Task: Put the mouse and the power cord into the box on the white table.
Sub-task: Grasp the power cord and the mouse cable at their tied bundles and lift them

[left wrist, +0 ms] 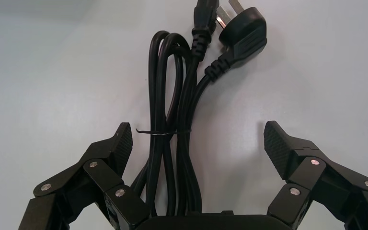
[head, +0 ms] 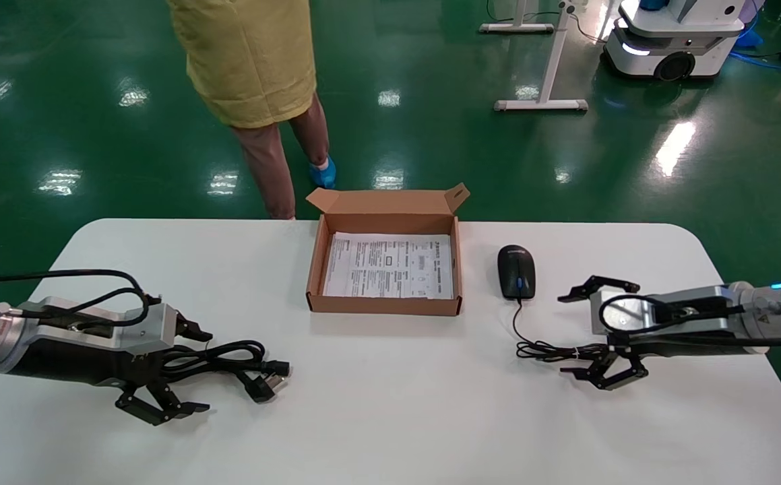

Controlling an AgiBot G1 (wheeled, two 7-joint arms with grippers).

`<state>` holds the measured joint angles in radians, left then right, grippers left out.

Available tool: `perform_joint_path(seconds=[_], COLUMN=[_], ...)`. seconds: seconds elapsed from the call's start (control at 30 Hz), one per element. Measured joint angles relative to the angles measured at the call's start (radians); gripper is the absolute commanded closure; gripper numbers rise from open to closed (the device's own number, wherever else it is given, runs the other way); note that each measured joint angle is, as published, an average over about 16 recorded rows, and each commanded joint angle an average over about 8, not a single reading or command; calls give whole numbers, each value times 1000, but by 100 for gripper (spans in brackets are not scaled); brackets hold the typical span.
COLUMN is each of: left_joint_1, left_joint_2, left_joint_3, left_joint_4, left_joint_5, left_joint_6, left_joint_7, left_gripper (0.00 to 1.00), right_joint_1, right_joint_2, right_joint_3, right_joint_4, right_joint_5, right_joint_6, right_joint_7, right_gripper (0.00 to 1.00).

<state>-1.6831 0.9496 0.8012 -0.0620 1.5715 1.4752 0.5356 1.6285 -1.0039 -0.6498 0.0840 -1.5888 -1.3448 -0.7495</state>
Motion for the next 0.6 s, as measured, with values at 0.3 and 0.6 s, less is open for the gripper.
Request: perform_joint_path(seconds=[0.3,0.6], left_joint_1=[3,5], left_joint_2=[7,9], left_joint_3=[-5,-6], left_joint_4=[36,48], left_joint_5=[-7,-9], left_joint_6=[5,7], left_joint_7=[22,29], left_gripper=[66,100], right_joint_1=[1,0], right_joint_2=[-7,-8], right_joint_3=[-2,4], right_joint_4=[-46,-66], right_joint_5=[-4,3], right_joint_6=[24,44], right_joint_7=[-20,-22], right_gripper=[65,100])
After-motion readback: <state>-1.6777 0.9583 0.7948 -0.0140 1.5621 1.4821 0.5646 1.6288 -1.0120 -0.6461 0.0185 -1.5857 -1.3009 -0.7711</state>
